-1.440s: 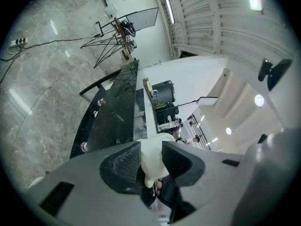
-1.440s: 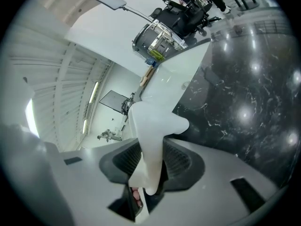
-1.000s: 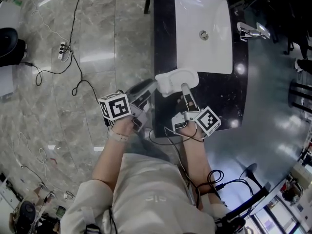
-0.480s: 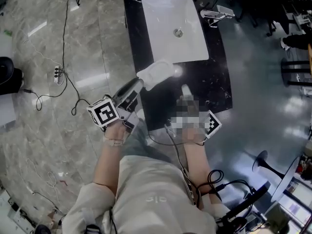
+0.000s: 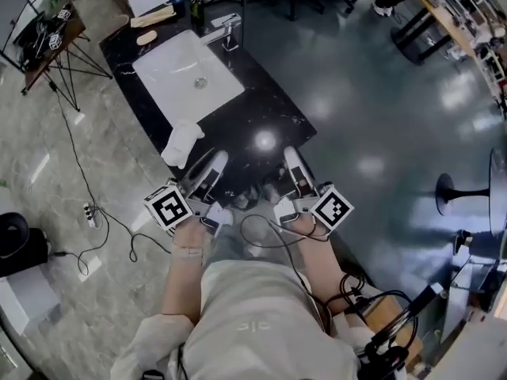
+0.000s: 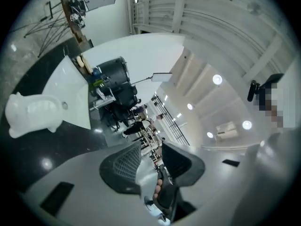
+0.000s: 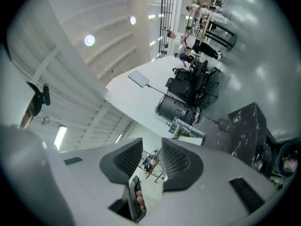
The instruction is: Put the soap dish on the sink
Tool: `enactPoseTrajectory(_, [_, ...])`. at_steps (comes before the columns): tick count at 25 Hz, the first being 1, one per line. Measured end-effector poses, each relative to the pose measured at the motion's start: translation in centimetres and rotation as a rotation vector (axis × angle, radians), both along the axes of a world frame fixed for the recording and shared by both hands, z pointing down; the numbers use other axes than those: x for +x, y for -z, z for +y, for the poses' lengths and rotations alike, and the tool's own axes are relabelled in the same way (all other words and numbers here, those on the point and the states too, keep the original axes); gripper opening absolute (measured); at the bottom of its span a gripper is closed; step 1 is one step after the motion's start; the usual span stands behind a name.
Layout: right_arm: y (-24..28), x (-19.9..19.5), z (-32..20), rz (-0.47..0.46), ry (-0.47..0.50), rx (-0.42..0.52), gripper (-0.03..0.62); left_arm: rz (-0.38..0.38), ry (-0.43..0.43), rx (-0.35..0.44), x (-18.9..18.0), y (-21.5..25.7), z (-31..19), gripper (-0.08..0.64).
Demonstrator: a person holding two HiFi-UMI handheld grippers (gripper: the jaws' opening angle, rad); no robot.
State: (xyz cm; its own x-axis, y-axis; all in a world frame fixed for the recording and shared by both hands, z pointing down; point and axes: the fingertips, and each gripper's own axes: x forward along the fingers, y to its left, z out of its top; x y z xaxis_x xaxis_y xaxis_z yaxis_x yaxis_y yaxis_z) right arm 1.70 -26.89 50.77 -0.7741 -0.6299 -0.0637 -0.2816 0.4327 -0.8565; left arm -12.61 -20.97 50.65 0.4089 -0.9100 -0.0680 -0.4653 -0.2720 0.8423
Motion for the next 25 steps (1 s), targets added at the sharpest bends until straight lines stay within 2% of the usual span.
enactPoseTrajectory(6, [3.3,13.9,1.5,0.006,-0.199,0.077,0.138,-0.051,-0.228,0.005,12.7,2.0,-1.7,0.13])
enactPoseTrajectory(10, [3.9,21.5,3.6,-0.016,-0.364,0.109,0.139,0.006,-0.427,-0.035,21.0,1.9,-1.8,0.13])
enactPoseTrajectory(12, [3.6,24.3,4.7,-0.026,-0.413,0.108,0.14,-0.009,-0.496,-0.044,24.3,1.8,-1.5,0.13])
enactPoseTrajectory(17, [2.1,29.0,6.8,-0.021,-0.539,0.084,0.139,-0.067,-0.655,0.014,29.5,2.5,-1.7,0.13])
enactPoseTrajectory(22, [1.9,36.1,10.5,-0.033,-0.685,0.083,0.14,-0.034,-0.794,-0.063,36.6,1.5,0.8,0.13])
enactPoseTrajectory(25, [1.6,37.6,11.7,-0.03,-0.728,0.087,0.138,-0.033,-0.858,-0.079,38.7,0.7,1.6,0.13])
